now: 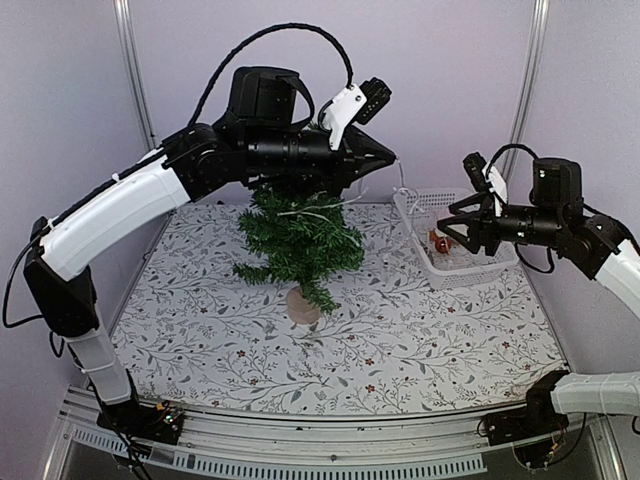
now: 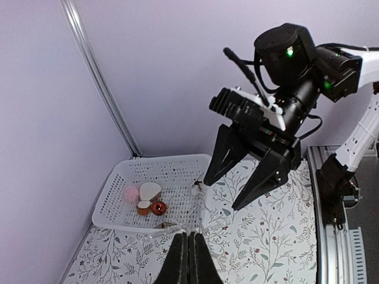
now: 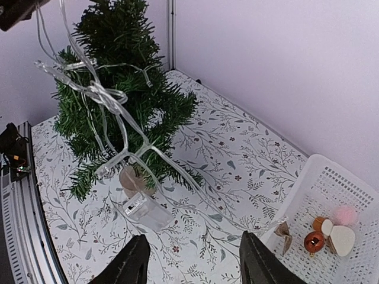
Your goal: Decorate the small christmas tree
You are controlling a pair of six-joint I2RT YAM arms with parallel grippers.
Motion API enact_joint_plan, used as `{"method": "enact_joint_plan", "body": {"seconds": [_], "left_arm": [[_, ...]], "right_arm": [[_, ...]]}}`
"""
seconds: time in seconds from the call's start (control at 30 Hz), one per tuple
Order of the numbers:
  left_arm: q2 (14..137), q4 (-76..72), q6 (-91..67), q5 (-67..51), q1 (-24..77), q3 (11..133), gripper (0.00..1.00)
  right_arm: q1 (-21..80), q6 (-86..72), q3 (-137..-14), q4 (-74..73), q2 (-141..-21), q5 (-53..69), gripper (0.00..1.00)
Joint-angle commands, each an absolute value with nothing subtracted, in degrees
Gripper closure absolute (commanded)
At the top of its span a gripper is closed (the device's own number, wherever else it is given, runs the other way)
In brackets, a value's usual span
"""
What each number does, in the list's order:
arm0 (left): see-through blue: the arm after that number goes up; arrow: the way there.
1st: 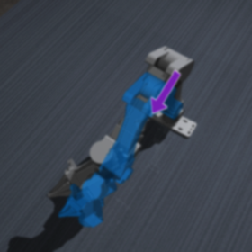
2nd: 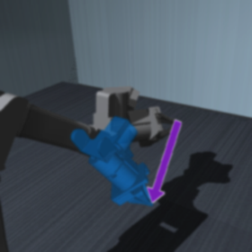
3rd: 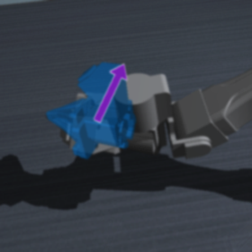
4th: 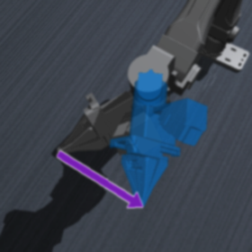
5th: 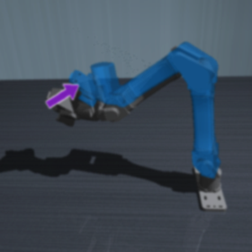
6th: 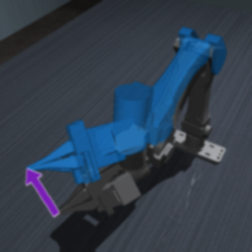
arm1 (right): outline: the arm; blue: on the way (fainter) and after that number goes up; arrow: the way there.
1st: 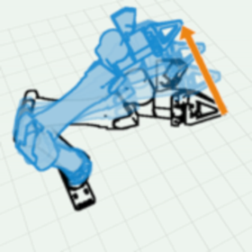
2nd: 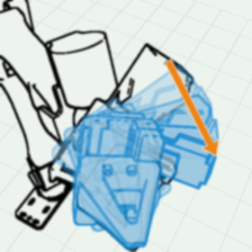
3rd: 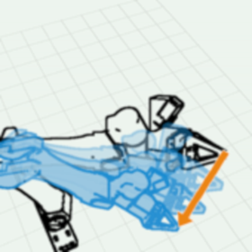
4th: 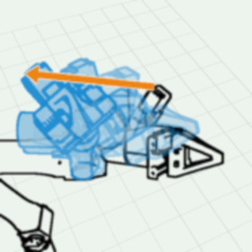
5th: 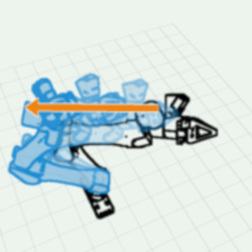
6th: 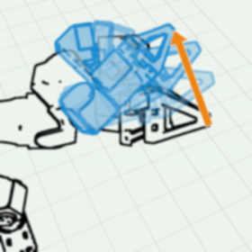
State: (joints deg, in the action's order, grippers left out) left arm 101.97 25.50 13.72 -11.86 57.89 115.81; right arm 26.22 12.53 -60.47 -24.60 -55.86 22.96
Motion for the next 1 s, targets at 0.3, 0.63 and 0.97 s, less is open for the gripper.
{"method": "enact_joint_plan", "body": {"seconds": [0.3,0.63,0.97], "left_arm": [[100.70,22.54,13.84,-15.39,57.34,115.20,1.00],[101.02,22.46,13.84,-15.87,57.32,115.15,1.00],[102.49,21.37,11.54,-14.26,57.34,115.20,1.00]], "right_arm": [[26.14,16.10,-62.43,-20.09,-63.92,29.86,0.42],[26.16,19.60,-63.03,-18.96,-64.18,24.72,0.60],[26.21,18.79,-64.97,-16.53,-66.08,29.90,0.90]]}}
